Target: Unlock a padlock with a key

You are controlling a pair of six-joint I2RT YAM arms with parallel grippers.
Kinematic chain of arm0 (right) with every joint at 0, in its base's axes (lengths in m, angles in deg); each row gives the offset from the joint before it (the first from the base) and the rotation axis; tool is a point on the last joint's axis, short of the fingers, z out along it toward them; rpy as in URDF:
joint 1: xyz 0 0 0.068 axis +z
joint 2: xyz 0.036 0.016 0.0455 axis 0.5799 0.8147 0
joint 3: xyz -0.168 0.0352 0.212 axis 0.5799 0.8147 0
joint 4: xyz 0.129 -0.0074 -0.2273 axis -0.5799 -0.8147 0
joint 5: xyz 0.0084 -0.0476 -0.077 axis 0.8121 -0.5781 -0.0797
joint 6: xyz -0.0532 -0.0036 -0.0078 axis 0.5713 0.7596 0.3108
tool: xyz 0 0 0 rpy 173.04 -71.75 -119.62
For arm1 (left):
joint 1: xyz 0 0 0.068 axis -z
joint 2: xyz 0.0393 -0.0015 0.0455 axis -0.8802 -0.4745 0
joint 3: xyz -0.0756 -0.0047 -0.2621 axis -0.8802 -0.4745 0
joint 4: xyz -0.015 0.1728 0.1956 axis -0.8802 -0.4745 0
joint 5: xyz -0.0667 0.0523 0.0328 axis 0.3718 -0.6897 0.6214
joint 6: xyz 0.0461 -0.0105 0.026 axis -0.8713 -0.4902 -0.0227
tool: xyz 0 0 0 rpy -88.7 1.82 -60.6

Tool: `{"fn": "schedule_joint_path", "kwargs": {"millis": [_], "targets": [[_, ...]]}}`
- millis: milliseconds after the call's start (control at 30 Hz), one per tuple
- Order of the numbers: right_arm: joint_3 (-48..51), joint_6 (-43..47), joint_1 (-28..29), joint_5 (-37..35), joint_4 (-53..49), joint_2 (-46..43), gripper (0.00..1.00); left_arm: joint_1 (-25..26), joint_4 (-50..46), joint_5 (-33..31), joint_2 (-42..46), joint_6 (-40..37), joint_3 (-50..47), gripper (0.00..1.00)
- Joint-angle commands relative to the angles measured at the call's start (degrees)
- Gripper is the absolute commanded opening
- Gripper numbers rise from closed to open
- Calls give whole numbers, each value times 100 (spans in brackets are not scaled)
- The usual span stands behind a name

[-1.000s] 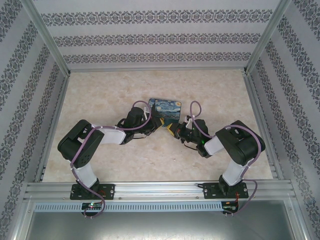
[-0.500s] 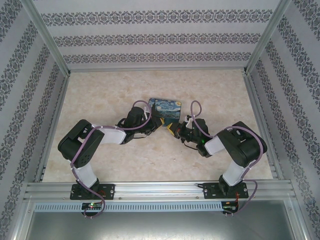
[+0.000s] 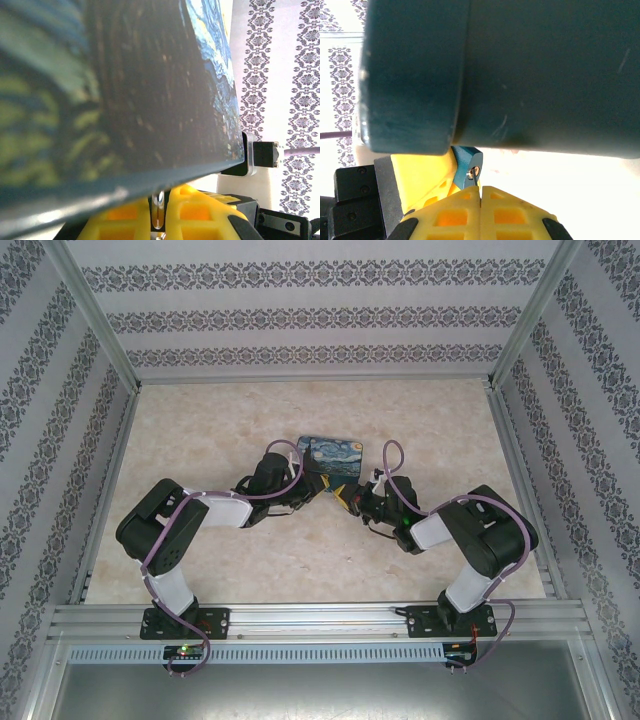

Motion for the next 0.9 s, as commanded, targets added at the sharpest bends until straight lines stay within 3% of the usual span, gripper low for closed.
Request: {"fn": "schedule_joint_path", "kwargs": {"millis": [0,300,867], "targets": [[-158,135,-39,-28,451,72,0,115,238,196,-78,86,126,0],[-83,162,-417,279,1163,401,0,115,1588,561,-367,1288,-31,0],[-538,561,-868,1363,1708,889,0,133,1497,735,-233,1449,101,0]]}}
